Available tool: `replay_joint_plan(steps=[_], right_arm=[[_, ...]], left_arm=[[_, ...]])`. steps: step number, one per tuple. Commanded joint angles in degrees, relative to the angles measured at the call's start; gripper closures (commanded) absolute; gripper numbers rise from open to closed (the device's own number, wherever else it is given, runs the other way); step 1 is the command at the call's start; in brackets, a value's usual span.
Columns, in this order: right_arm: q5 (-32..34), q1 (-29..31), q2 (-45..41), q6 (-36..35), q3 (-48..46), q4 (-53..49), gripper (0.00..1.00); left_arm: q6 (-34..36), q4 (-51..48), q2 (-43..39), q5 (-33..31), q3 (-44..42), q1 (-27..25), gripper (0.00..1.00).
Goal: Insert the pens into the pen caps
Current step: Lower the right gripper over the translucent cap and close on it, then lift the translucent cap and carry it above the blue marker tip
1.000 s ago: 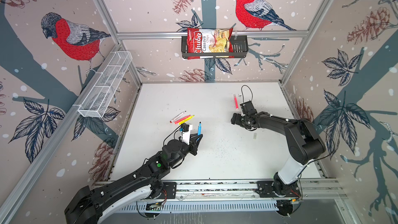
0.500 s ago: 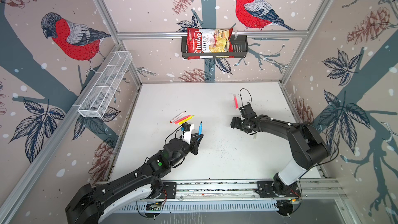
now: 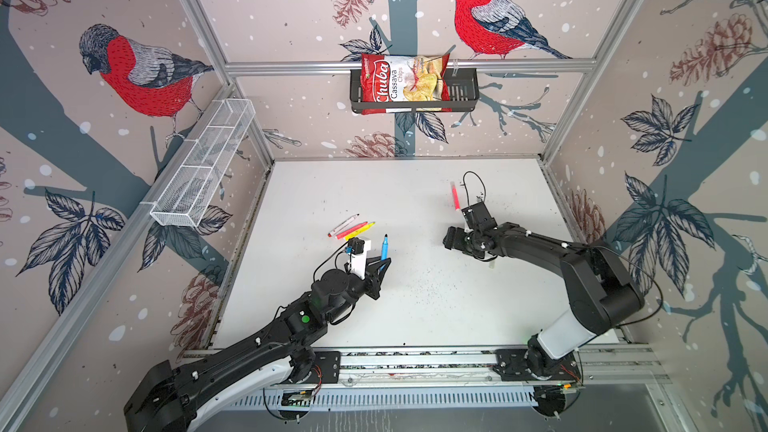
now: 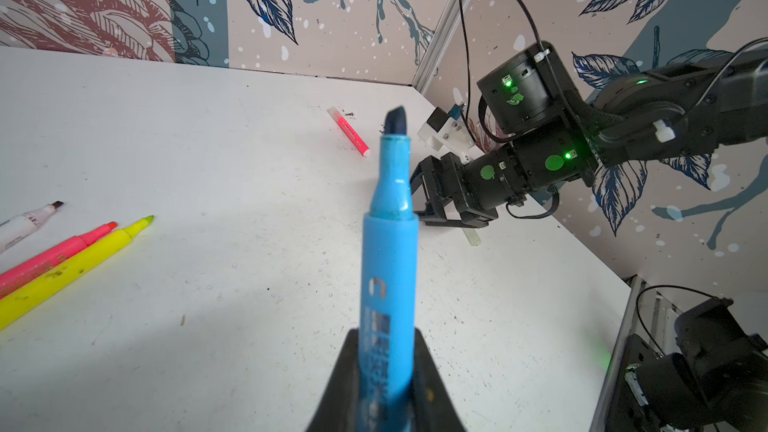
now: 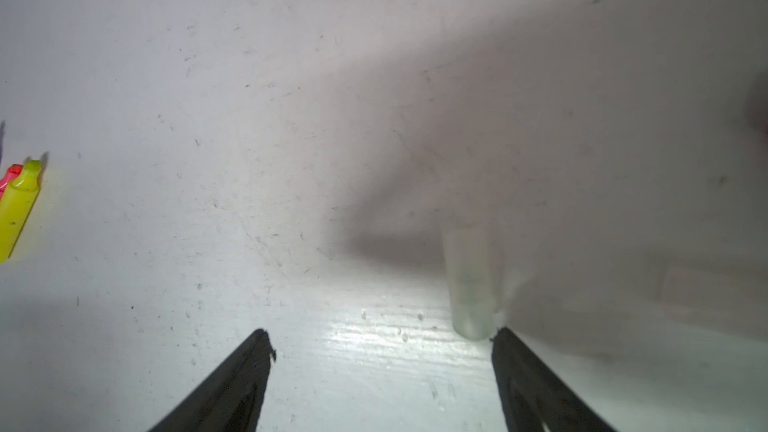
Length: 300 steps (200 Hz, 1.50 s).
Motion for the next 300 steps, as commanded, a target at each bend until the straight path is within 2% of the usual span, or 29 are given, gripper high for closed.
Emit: replay_joint_plan(steps=[1, 36, 70, 109, 155, 206, 248, 300], right_arm=[[3.05, -0.7, -0.4, -1.6, 1.54, -3.05, 0.16], [4.95, -1.32, 0.98, -3.71, 4.06, -6.13, 0.21], [3.13, -1.61, 3.69, -6.19, 6.23, -7.72, 0.36], [4.85, -1.5, 6.05, -7.6, 7.85, -8.99, 0.51], [7.29, -0.73, 8.75, -8.57, 9.03, -10.49, 0.55], [8.38, 0.38, 10.21, -8.87, 9.13, -10.78, 0.67], [8.02, 1.18, 8.21, -9.08, 9.05, -10.28, 0.83], [1.24, 1.48, -1.82, -9.74, 6.37, -4.65, 0.88]], left_arm=[[-0.11, 0.97, -0.28, 0.27, -0.18, 0.09, 0.98], [-0.2, 0.49, -0.73, 0.46, -0.25, 0.09, 0.98], [-0.24, -0.15, -1.06, 0.53, 0.0, 0.09, 0.98], [-0.27, -0.19, -1.03, 0.56, 0.0, 0.09, 0.98], [-0.22, -0.02, -0.51, 0.59, 0.12, 0.09, 0.98], [-0.11, 0.41, 0.33, 0.75, 0.49, 0.12, 0.98], [-0.1, 0.5, 0.71, 1.03, 0.62, 0.09, 0.98], [-0.33, 0.49, 1.03, 2.34, 1.36, 0.08, 0.97]])
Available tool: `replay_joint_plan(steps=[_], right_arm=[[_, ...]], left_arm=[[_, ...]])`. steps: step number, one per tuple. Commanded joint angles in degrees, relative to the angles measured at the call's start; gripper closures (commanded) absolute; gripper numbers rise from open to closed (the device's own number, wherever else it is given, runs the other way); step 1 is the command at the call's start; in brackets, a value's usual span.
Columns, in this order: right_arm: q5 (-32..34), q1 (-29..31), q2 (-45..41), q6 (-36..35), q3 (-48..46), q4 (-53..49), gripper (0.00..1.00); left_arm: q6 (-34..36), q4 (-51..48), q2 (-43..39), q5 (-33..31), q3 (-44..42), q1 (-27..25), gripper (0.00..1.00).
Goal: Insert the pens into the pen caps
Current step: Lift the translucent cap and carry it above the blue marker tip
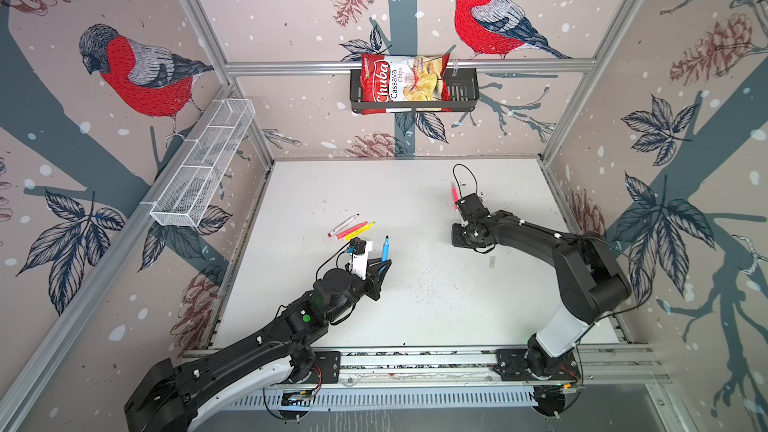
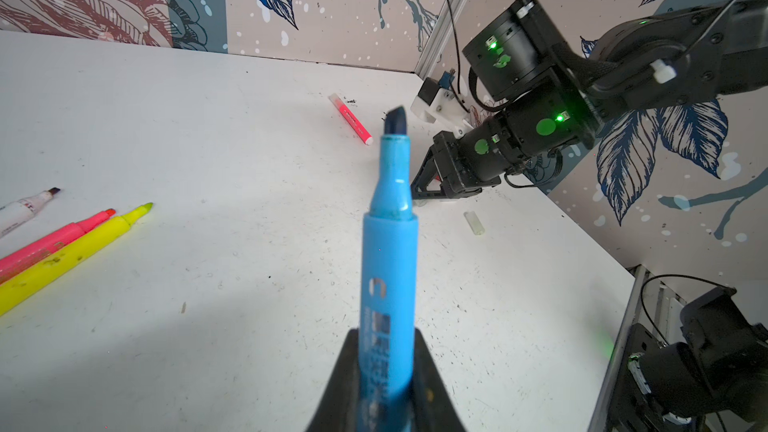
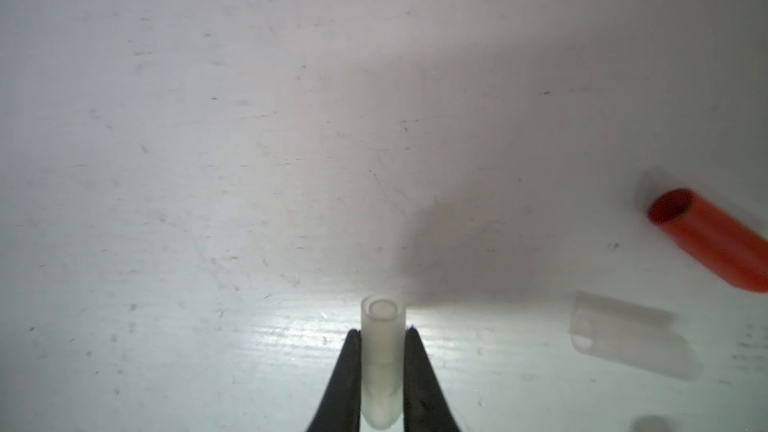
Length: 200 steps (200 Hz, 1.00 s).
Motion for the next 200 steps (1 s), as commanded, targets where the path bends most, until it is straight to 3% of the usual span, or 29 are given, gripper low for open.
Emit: replay_joint_plan(steps=[1, 55, 108, 200], right_arm=[[-4.84, 0.11, -4.62, -0.78, -1.46, 4.23, 0.88], [-18.22, -0.91, -20.12, 0.04, -7.44, 15.58, 0.87], [-25.06, -1.67, -31.06, 2.55, -12.2, 24.43, 0.86], [-32.72, -0.99, -38.13, 9.83, -21.43, 41.6, 0.85]], left_arm=[[-0.24, 1.72, 0.25, 1.78, 0.93, 0.09, 0.97], [-2.68, 7.72, 5.82, 6.79, 0.94, 0.01, 0.97], [-4.0, 14.43, 12.35, 8.32, 1.99, -2.39, 0.97], [-4.82, 22.01, 22.97, 8.48, 6.54, -8.42, 0.97]])
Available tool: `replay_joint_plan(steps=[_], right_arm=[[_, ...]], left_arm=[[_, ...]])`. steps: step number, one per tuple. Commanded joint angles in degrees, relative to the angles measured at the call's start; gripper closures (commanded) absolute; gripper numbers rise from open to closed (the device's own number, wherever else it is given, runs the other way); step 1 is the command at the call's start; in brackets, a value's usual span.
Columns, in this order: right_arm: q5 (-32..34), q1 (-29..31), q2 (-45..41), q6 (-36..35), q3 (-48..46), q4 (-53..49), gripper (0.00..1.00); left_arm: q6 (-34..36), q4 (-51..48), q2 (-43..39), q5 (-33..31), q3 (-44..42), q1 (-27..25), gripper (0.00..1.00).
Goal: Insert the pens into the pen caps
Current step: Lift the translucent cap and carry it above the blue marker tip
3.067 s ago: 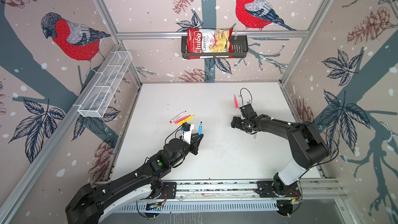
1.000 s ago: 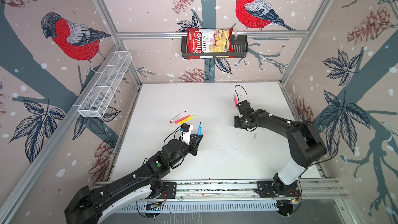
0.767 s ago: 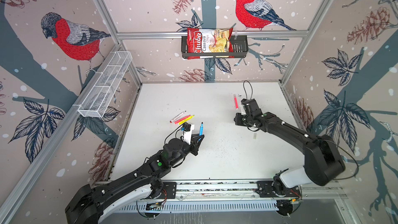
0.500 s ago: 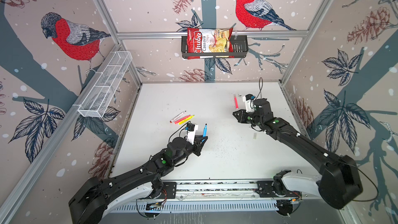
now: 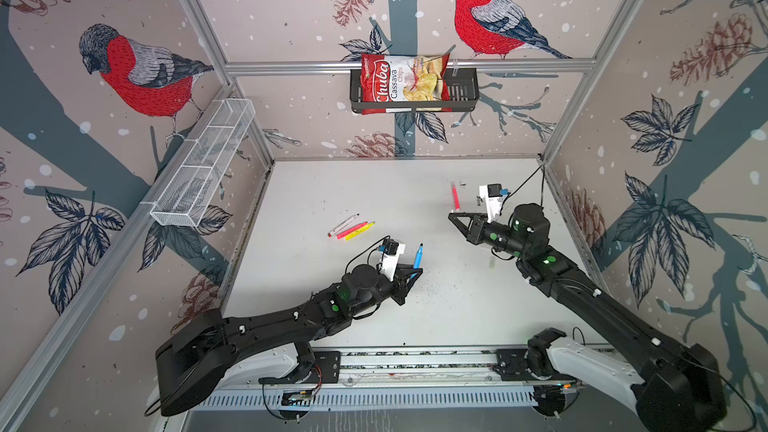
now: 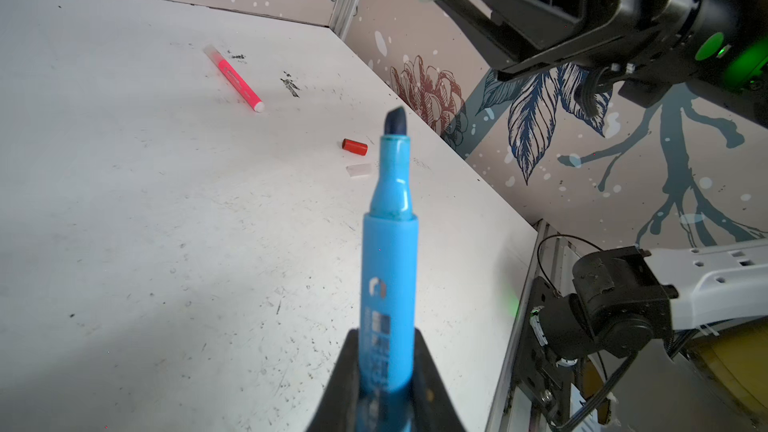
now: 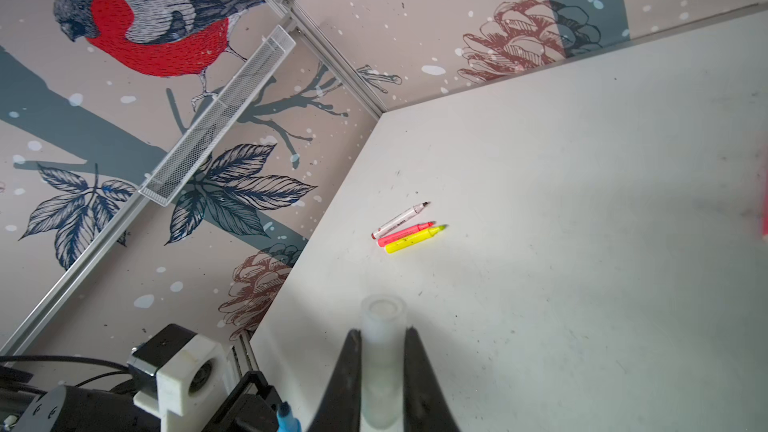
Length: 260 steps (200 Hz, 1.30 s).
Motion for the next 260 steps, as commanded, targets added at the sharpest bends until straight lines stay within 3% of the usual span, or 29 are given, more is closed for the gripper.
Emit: replay_joint_plan(steps=[1, 260], right_arm=[[-2.62, 0.67, -0.74, 2.75, -1.28, 6.85, 0.85], [0.04, 10.69, 1.26, 6.83, -5.5, 17.69, 0.83]], left_arm=[[-0.47, 5.61, 1.36, 1.07, 1.25, -0.53, 0.97], [-1.85, 9.04, 2.66, 2.13, 2.37, -1.33, 0.97]])
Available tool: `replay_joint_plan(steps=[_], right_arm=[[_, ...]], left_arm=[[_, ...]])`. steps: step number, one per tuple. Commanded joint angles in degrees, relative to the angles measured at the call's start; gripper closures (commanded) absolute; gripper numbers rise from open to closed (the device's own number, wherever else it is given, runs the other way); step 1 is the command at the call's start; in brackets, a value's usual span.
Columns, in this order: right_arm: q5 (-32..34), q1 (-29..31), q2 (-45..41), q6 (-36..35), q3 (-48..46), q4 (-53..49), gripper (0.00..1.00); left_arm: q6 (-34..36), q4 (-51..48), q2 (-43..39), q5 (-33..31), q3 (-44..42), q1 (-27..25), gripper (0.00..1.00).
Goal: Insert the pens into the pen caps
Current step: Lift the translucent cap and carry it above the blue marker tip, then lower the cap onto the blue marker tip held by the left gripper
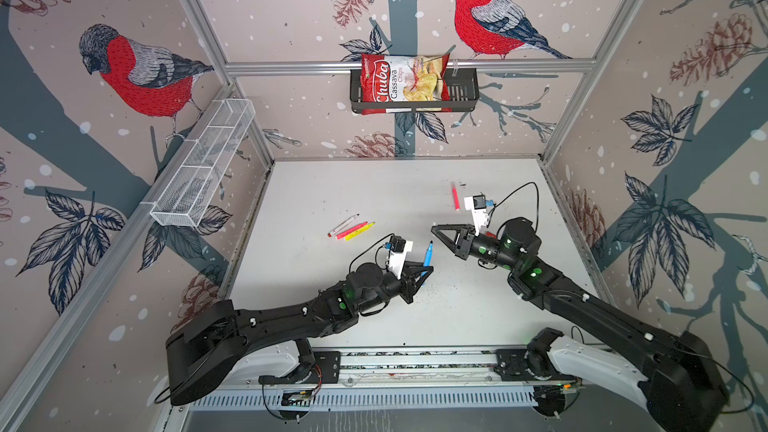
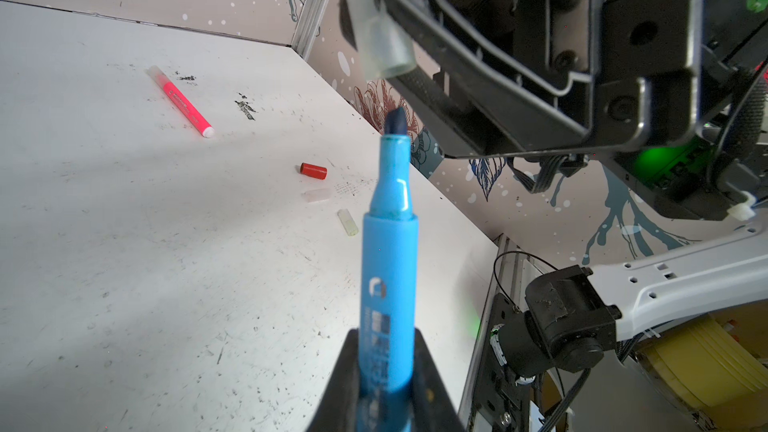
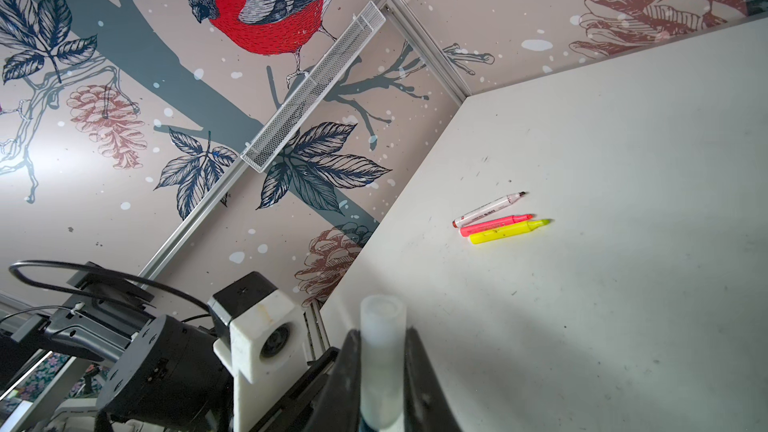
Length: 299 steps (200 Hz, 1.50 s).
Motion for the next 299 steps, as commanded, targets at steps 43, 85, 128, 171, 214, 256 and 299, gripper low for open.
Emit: replay_joint_plan(steps=[43, 85, 128, 171, 214, 256, 299], right_arm=[[1.0, 1.75, 1.36, 0.45, 0.03, 3.87, 0.83], [1.05, 2.37, 1.38, 0.44, -0.15, 4.11, 0.83], [1.75, 2.47, 0.87, 0.45, -0.07, 4.2, 0.83], [1.39, 2.73, 0.94, 0.55, -0.36, 4.5, 0.83], [1.43, 3.52, 0.63, 0.89, -1.44, 5.63, 0.82], [1.52, 4.36, 0.33, 0.96, -1.64, 5.77, 0.82], [1.7, 5.08, 0.6, 1.09, -2.6, 6.53, 0.83]], left_arm=[[-0.35, 3.04, -1.09, -0.61, -0.24, -0.06, 0.97], [-0.56, 3.74, -1.37, -0.91, -0.78, -0.04, 0.97], [-0.73, 3.98, -1.11, -0.74, -0.98, -0.06, 0.97], [-0.73, 4.0, -1.79, -1.08, -1.16, -0.06, 0.97], [-0.72, 3.63, -2.35, -1.16, -1.15, -0.05, 0.97], [-0.78, 3.75, -2.5, -1.35, -1.32, 0.0, 0.97], [-0.72, 3.64, -3.15, -1.75, -1.34, -0.06, 0.97]])
